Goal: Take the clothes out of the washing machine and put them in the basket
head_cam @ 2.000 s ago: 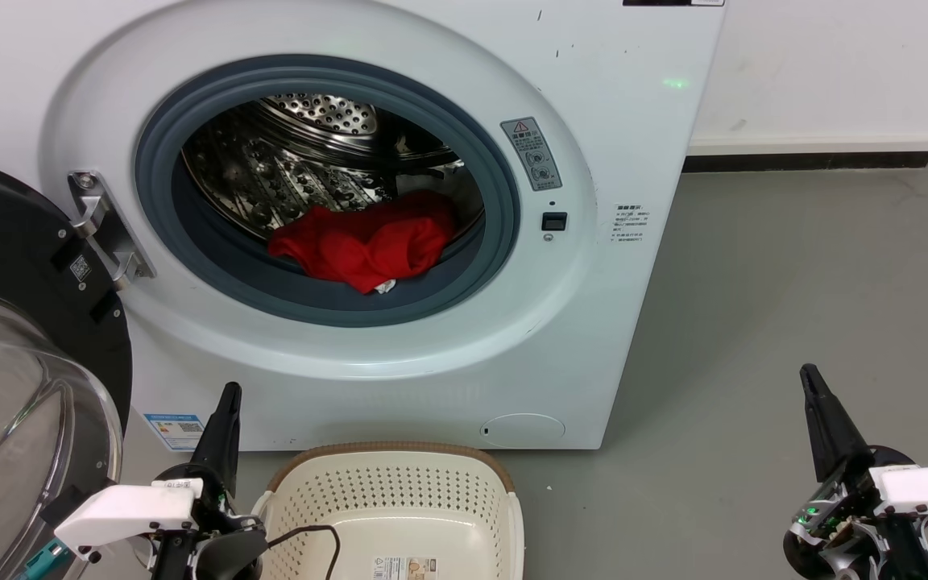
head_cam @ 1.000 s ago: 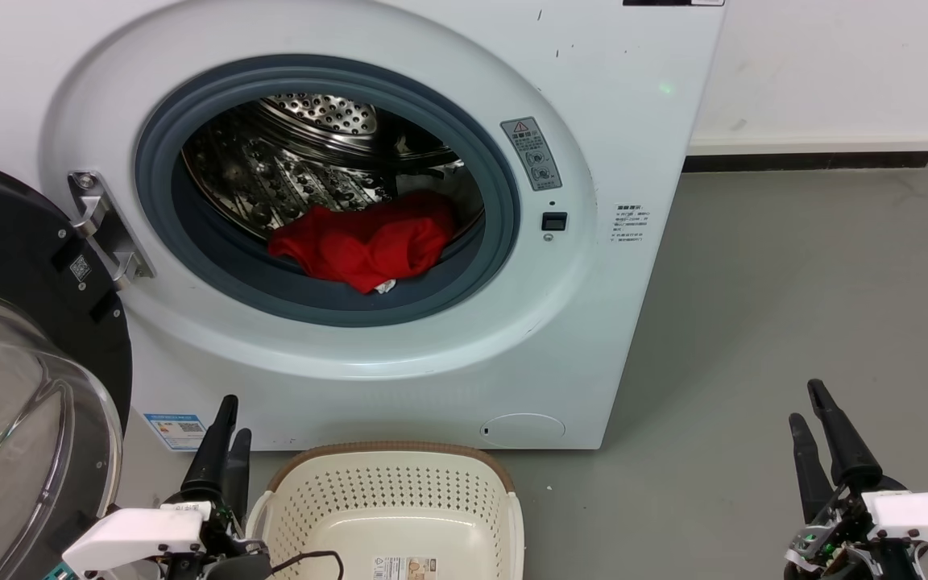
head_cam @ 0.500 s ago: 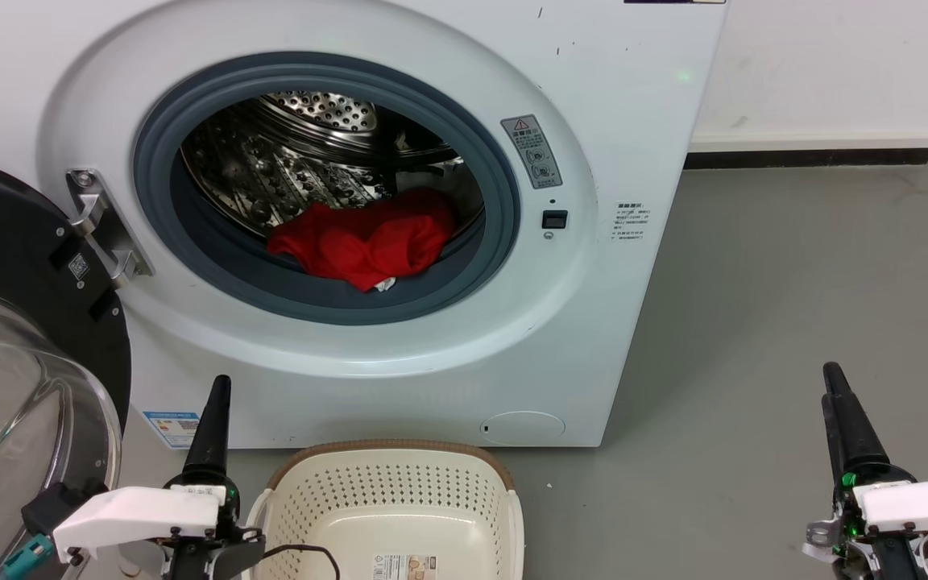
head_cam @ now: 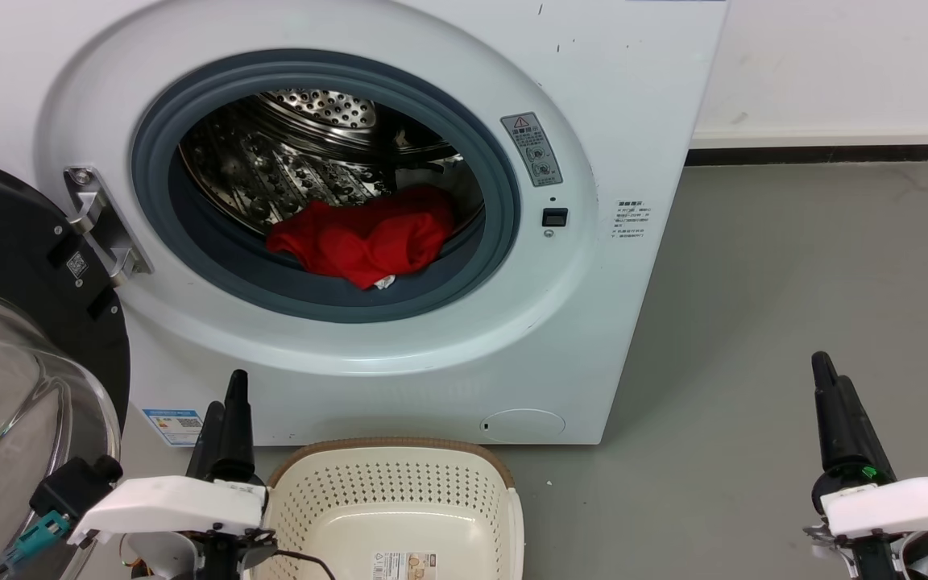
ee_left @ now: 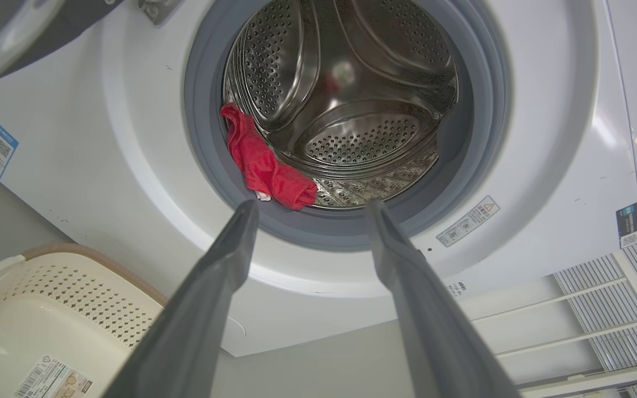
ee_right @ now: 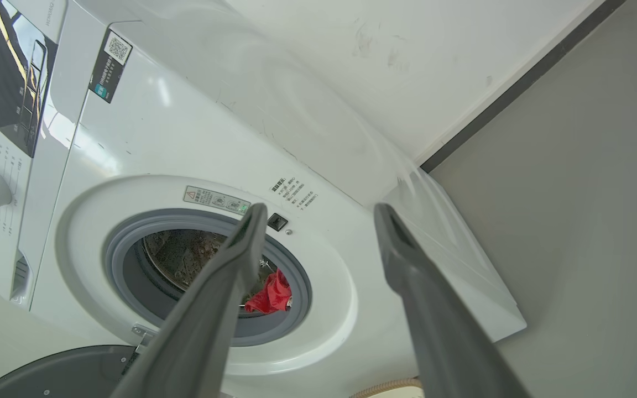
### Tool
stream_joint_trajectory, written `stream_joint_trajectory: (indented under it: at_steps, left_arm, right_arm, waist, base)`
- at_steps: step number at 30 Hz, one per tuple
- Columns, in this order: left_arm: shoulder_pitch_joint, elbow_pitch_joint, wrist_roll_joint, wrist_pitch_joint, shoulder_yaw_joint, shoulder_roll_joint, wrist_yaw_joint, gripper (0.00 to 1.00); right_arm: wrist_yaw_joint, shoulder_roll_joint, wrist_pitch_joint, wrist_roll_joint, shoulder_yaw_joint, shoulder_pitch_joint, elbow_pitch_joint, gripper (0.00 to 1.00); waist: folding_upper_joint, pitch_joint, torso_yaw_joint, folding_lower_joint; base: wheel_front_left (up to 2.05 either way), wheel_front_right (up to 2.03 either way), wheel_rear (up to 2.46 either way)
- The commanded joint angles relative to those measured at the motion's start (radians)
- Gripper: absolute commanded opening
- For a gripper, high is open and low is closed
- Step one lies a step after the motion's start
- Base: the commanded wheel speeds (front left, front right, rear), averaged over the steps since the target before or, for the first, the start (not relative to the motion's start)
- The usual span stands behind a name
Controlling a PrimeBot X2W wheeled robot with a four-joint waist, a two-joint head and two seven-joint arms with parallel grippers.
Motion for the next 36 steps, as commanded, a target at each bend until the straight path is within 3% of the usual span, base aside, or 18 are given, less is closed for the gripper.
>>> stream_joint_trajectory:
  at_steps: [1,18,36]
  left_arm:
    - [-0.004,-0.025,0.057,-0.012,-0.011,0.002,0.007,1.00]
    - [0.019,-0.056,0.329,-0.069,-0.066,0.023,0.063,1.00]
    - [0.044,-0.086,0.515,-0.119,-0.104,0.031,0.077,1.00]
  right_arm:
    - [0.000,-0.004,-0.014,-0.068,0.007,-0.007,-0.034,1.00]
    - [0.000,-0.005,-0.072,-0.380,0.039,0.036,-0.096,1.00]
    - [0.000,-0.005,-0.120,-0.589,0.057,0.077,-0.146,1.00]
  waist:
    - [0.0000,0.001,0.000,-0.0001]
    - [0.0000,0.003,-0.003,-0.0001]
    - [0.0000,0.004,-0.003,-0.0001]
  base:
    - [0.00,0.00,0.00]
    - [0.00,0.00,0.00]
    - [0.00,0.00,0.00]
